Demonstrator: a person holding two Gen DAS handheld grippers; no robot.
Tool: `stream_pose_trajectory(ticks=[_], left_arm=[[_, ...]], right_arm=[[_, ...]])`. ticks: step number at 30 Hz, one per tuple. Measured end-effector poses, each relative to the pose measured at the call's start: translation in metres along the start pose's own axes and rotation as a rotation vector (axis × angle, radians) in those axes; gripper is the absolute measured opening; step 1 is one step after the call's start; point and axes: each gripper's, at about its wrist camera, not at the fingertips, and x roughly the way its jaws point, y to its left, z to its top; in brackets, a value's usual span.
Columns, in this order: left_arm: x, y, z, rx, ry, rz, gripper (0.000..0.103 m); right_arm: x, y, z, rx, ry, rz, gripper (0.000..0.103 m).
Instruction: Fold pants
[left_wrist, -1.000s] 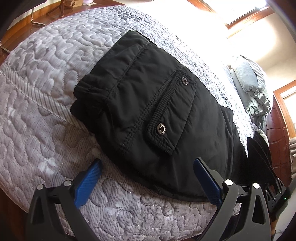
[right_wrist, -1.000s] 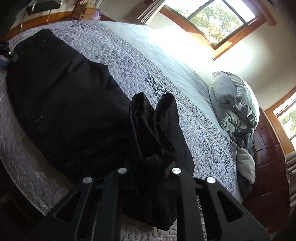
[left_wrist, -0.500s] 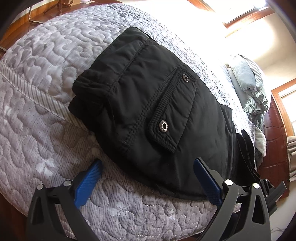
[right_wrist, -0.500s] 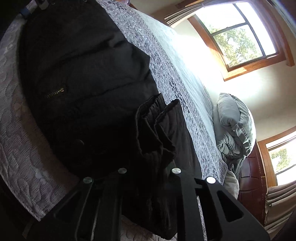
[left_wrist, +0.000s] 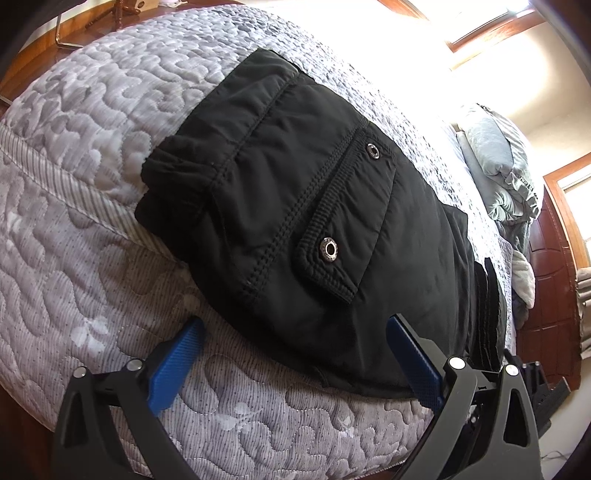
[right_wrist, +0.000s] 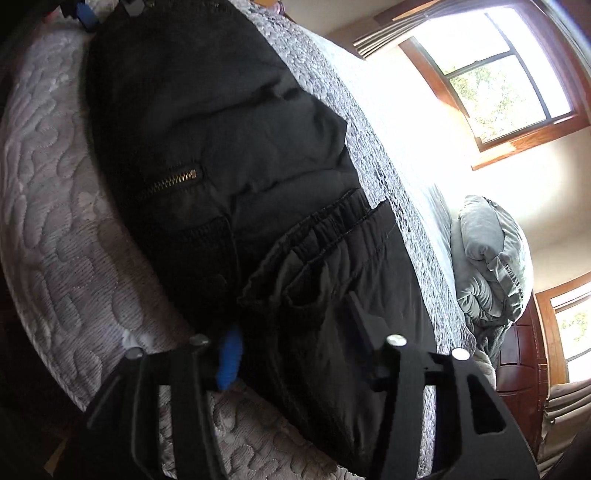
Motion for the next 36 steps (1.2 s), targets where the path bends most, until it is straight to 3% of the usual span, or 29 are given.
stream_pose_trajectory(ticks=[2,4,7,12,17,22,23,25,32,36], left_arm=[[0.0,-0.001,0.0,0.002,-0.002,0.003,0.099],[0.0,-0.002,0.0,0.0,-0.005,0.003,0.099],[0.0,-0.002,0.0,-0.01,-0.011,-0.002,0.099],[-0.003,0.001,-0.002,-0.026,-0.025,-0.004,0.099],[-0.005,0.002,-0.004,-0.052,-0.034,-0.009,0.099],[-0.007,-0.005,-0.007,-0.079,-0.048,0.016,0.099],[-0.007,-0.007,-0.008,-0.084,-0.053,0.027,0.099],[-0.007,-0.01,-0.01,-0.093,-0.058,0.058,0.099],[-0.006,-0.03,-0.016,-0.079,-0.086,0.162,0.099],[-0.006,-0.034,-0.016,-0.084,-0.096,0.195,0.099]], right_arm=[[-0.017,-0.012,0.003,0.034,-0.041,0.046,0.075],[-0.033,-0.032,0.004,0.123,-0.079,0.12,0.072],[-0.037,-0.074,0.001,0.319,-0.097,0.226,0.05],[0.015,-0.106,-0.014,0.48,0.021,0.248,0.043],[0.051,-0.08,-0.009,0.409,0.118,0.317,0.036],[0.054,-0.085,-0.002,0.35,0.139,0.377,0.04],[0.05,-0.089,0.004,0.335,0.134,0.398,0.053],[0.041,-0.102,0.017,0.282,0.105,0.423,0.063],[0.04,-0.143,0.088,0.168,0.083,0.577,0.065],[0.044,-0.15,0.127,0.183,0.088,0.701,0.07]])
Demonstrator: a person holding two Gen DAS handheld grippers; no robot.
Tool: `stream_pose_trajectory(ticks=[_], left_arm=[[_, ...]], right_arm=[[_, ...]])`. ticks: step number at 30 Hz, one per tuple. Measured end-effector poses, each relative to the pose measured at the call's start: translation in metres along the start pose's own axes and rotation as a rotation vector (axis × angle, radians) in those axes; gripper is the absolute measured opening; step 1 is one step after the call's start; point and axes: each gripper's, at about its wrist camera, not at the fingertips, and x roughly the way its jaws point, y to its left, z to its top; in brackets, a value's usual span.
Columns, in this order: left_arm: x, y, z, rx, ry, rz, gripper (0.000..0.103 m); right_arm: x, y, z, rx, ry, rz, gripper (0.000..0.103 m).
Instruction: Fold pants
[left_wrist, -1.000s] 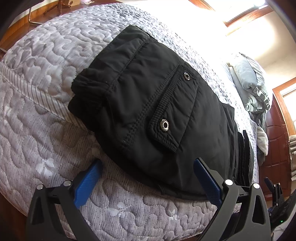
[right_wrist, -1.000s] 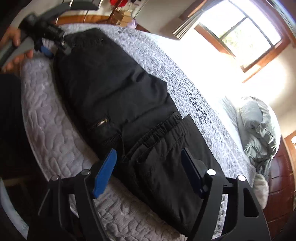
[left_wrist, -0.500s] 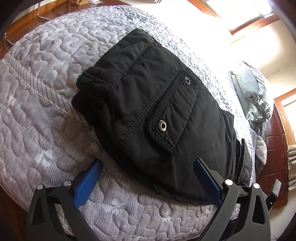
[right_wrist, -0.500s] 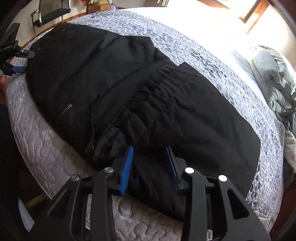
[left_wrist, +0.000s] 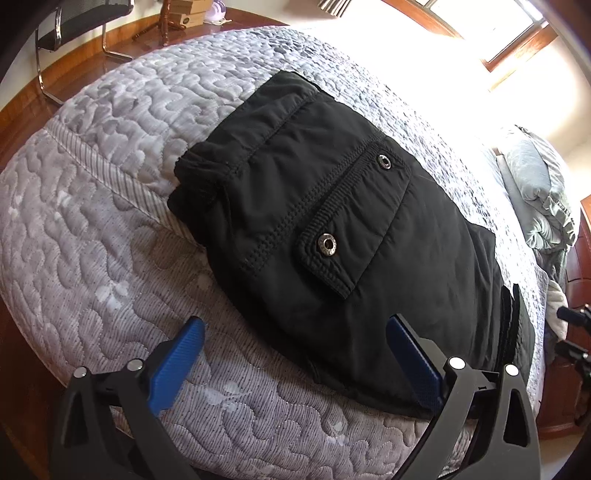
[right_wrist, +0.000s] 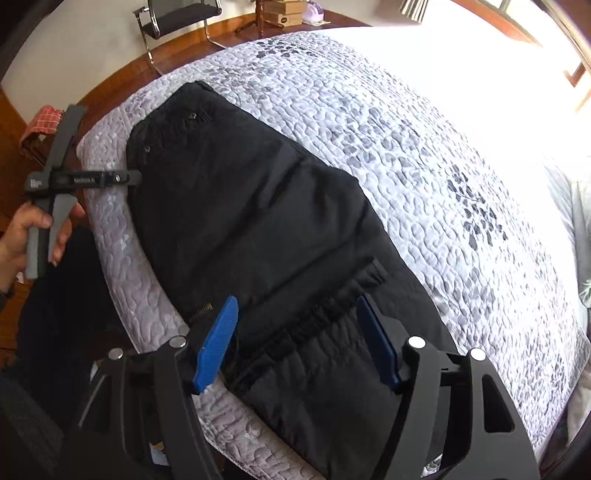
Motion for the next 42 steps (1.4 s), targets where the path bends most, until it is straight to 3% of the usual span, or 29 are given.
stream_pose_trajectory(ticks=[8,12,18,30,33,39,42], left_arm=[[-0.002,-0.006,0.003,-0.005,-0.008,0.022,0.099],[-0.003,-0.007,0.007,0.003,-0.014,0.038,0.099],[0.004,-0.01,0.009,0.022,0.007,0.053,0.099],[0.022,-0.007,0.011,0.01,0.058,0.031,0.099],[0.021,0.007,0.015,-0.029,0.073,-0.036,0.099],[0.014,0.067,0.021,-0.341,0.055,-0.327,0.099],[0.016,0.076,0.023,-0.396,0.062,-0.376,0.099]], right_arm=[[0.027,-0.002,0.102,-0.043,0.054,0.124,0.076],[0.052,-0.003,0.146,-0.072,0.096,0.182,0.085],[0.098,0.004,0.206,-0.12,0.174,0.256,0.087],[0.162,0.042,0.265,-0.268,0.319,0.333,0.089],[0.17,0.049,0.273,-0.293,0.346,0.332,0.089],[0.178,0.052,0.287,-0.29,0.39,0.384,0.091],[0.186,0.059,0.288,-0.29,0.434,0.459,0.091]])
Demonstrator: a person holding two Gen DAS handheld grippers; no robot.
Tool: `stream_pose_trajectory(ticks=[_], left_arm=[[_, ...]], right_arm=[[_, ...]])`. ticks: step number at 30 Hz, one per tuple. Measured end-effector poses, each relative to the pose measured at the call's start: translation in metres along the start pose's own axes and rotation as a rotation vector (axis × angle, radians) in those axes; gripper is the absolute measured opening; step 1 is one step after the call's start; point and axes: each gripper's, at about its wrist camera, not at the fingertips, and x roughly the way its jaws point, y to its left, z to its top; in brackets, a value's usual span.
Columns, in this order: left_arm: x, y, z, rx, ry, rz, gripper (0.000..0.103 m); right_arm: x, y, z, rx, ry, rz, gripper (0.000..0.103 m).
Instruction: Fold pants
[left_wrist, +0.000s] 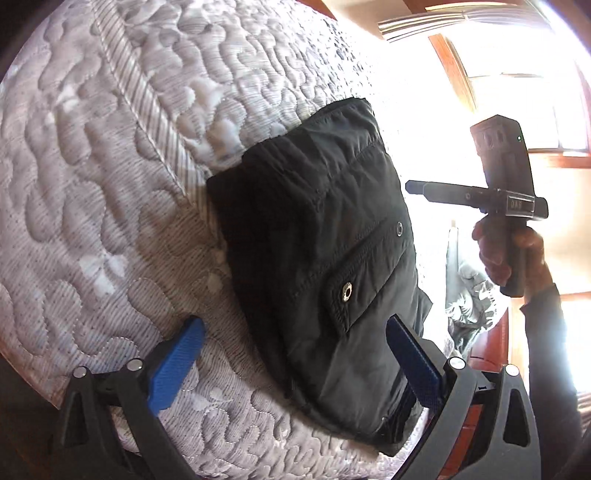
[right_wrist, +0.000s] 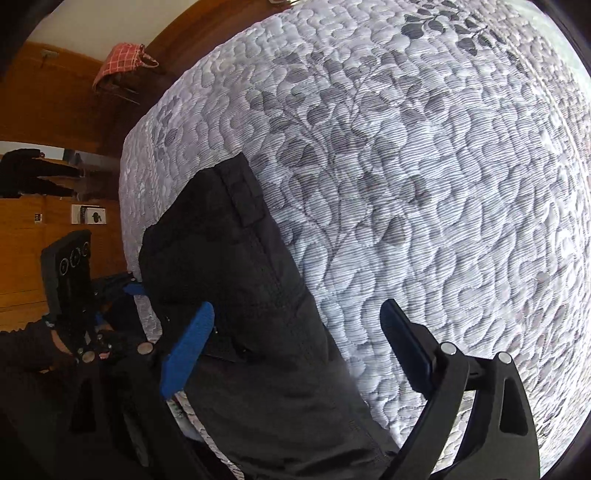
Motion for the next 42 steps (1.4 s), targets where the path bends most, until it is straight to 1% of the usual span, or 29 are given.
stream_pose_trajectory(ticks=[2,3,5,8,10,11,12,16,17,18,19,21,23,24,25,26,27,28,29,30,31,33,36,42], left_arm=[[0.004,-0.002,0.003,-0.015,0.016,-0.043,0.099],[0.008,-0.004,0.004,-0.017,0.026,-0.049,0.099],[0.013,-0.007,0.008,-0.027,0.026,-0.024,0.099],[0.015,-0.011,0.011,-0.033,0.01,-0.03,0.098],[0.014,-0.007,0.01,-0.062,-0.004,-0.041,0.094],[0.014,-0.005,0.011,-0.075,-0.006,-0.046,0.09],[0.012,-0.001,0.009,-0.082,-0.01,-0.05,0.082],[0.011,0.009,0.01,-0.113,-0.016,-0.062,0.067],[0.011,0.01,0.011,-0.113,-0.018,-0.064,0.059],[0.009,0.014,0.009,-0.113,-0.022,-0.063,0.054],[0.009,0.014,0.008,-0.111,-0.027,-0.062,0.053],[0.008,0.013,0.006,-0.097,-0.031,-0.054,0.046],[0.008,0.014,0.006,-0.095,-0.033,-0.052,0.043],[0.009,0.013,-0.002,-0.091,-0.035,-0.05,0.04],[0.008,0.012,-0.003,-0.09,-0.038,-0.05,0.039],[0.008,0.011,-0.004,-0.087,-0.042,-0.049,0.037],[0.008,0.004,-0.003,-0.083,-0.046,-0.046,0.034],[0.007,-0.001,-0.003,-0.076,-0.049,-0.043,0.033],[0.007,-0.003,-0.003,-0.069,-0.05,-0.039,0.03],[0.007,-0.006,-0.003,-0.063,-0.05,-0.036,0.028],[0.005,-0.009,-0.005,-0.058,-0.051,-0.034,0.027],[0.003,-0.014,-0.007,-0.046,-0.058,-0.033,0.022],[-0.001,-0.027,-0.009,-0.009,-0.068,-0.022,0.02],[-0.006,-0.052,-0.012,0.043,-0.082,-0.016,0.019]], right_arm=[[0.007,0.003,0.005,-0.01,0.005,0.025,0.091],[0.011,0.004,0.009,-0.015,0.01,0.041,0.091],[0.021,0.01,0.019,-0.03,0.022,0.083,0.091],[0.032,0.02,0.037,-0.056,0.028,0.11,0.091],[0.04,0.027,0.048,-0.075,0.043,0.12,0.091],[0.044,0.03,0.053,-0.084,0.052,0.123,0.091],[0.047,0.033,0.058,-0.092,0.061,0.129,0.091],[0.059,0.042,0.068,-0.12,0.096,0.142,0.091],[0.063,0.043,0.07,-0.122,0.105,0.145,0.091],[0.067,0.045,0.071,-0.127,0.113,0.144,0.091],[0.069,0.046,0.072,-0.132,0.117,0.141,0.091],[0.073,0.049,0.074,-0.137,0.118,0.14,0.092],[0.075,0.055,0.077,-0.14,0.119,0.139,0.092],[0.074,0.055,0.075,-0.142,0.119,0.139,0.09],[0.069,0.054,0.072,-0.145,0.118,0.143,0.087],[0.066,0.055,0.069,-0.15,0.118,0.142,0.077],[0.065,0.056,0.068,-0.153,0.117,0.134,0.069],[0.065,0.056,0.066,-0.159,0.119,0.125,0.064],[0.064,0.057,0.065,-0.164,0.12,0.113,0.056],[0.061,0.058,0.063,-0.166,0.116,0.106,0.05],[0.058,0.059,0.061,-0.168,0.111,0.102,0.047],[0.052,0.062,0.057,-0.172,0.101,0.099,0.034],[0.04,0.066,0.05,-0.183,0.084,0.083,0.027],[0.014,0.077,0.039,-0.192,0.054,0.049,0.026]])
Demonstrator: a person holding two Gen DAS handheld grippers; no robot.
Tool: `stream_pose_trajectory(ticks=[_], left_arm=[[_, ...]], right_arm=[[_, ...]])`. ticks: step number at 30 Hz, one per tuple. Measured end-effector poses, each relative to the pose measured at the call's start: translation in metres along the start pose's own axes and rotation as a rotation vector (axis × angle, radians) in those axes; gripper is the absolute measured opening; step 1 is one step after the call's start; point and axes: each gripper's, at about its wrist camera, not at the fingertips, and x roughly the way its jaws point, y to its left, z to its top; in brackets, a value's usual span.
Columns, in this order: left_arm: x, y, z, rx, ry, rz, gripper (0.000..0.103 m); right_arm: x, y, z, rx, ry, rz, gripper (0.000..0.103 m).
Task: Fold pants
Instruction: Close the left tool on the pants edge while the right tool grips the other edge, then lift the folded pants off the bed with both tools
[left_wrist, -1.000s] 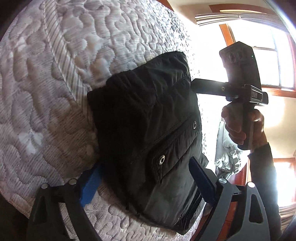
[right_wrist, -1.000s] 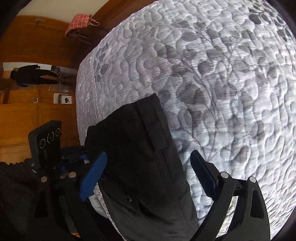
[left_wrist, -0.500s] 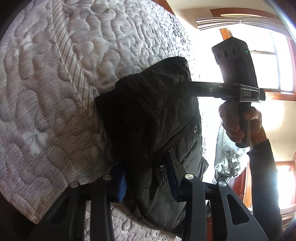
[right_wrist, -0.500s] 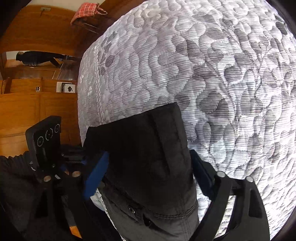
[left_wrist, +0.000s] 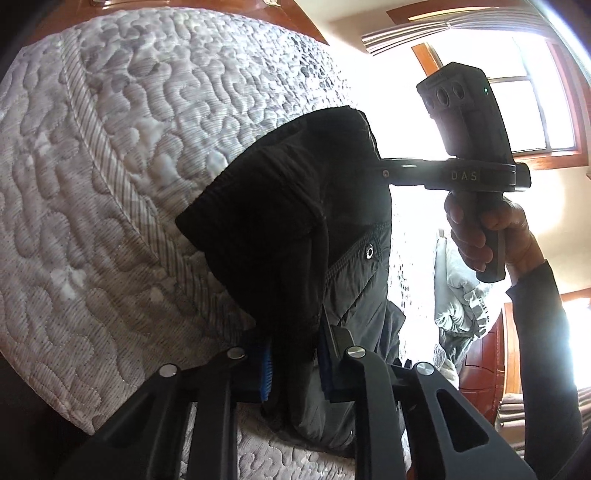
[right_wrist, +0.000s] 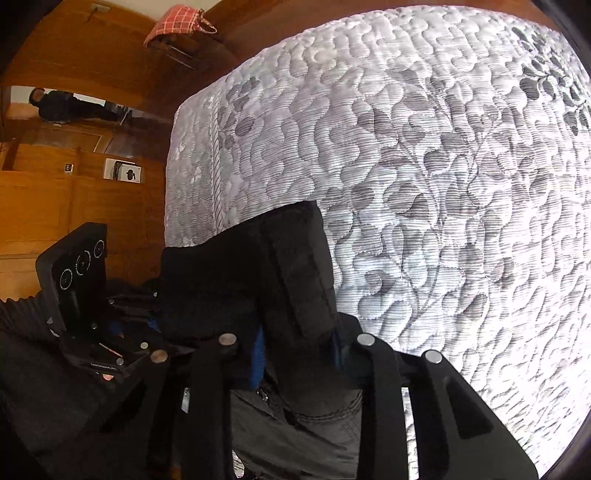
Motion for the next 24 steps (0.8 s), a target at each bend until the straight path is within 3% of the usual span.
stream_pose_trajectory(ticks=[6,18,24], left_arm=[[-0.01,-0.032,-0.005,0.081,-0.017,0.003,0.019],[-0.02,-0.129,-0.031,0.289,-0.046,0.023,0.019],[-0.032,-0.155,-0.046,0.375,-0.053,0.029,0.019]], right_arm=[[-0.032,0.017,-0.02,0.002,-0.038,-0.042,0.026],[-0.107,0.046,-0.091,0.031,-0.152,-0.128,0.026],[-0.129,0.057,-0.125,0.04,-0.198,-0.16,0.026]])
